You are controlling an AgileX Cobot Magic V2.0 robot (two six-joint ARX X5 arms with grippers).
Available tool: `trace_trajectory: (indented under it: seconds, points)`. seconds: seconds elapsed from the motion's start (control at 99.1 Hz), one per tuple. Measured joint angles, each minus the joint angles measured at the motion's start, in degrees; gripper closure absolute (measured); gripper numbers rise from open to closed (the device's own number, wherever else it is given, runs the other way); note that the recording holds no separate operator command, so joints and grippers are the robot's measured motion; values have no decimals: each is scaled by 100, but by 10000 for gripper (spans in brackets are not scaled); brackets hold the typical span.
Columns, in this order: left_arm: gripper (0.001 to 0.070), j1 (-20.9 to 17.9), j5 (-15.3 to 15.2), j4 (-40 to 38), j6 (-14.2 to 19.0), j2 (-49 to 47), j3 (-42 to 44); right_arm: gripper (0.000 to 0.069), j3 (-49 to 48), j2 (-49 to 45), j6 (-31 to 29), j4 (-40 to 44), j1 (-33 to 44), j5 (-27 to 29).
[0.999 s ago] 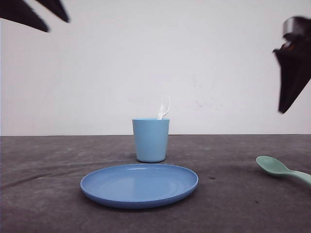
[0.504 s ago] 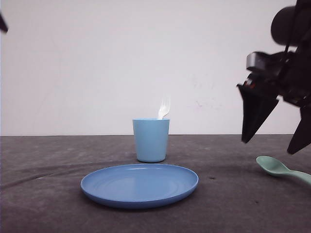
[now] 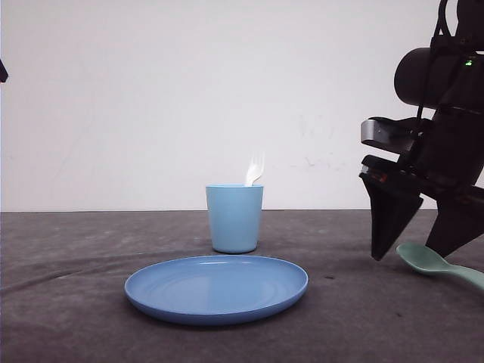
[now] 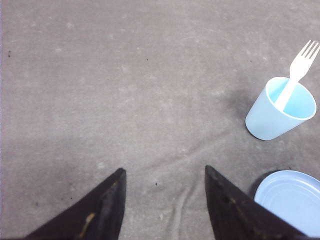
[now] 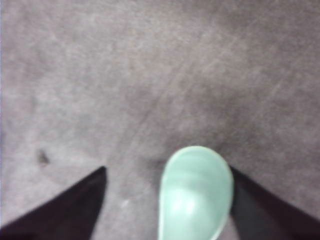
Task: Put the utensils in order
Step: 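Lower the right gripper onto the mint-green spoon and grasp it, then lift the spoon with the right gripper and lower it into the cup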
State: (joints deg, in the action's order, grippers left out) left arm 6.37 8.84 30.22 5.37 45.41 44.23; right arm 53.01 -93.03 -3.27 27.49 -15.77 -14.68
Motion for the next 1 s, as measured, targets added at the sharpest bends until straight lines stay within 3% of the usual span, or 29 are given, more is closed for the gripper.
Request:
trace_trajectory:
  seconds: [0.161,0.313,0.706,0.999]
  points:
    - [413,0,0,0,0,0,0,510,2,-39,-2,0,-70,186]
    - [413,0,0,0,-2,0,0,634,2,-50,-13,31,-90,188]
    - [413,0,0,0,-2,0,0,644,7,131,-22,105,-157,219]
    - [413,0,0,0,-2,0,0,645,636,1067,-63,-483,-487,-474]
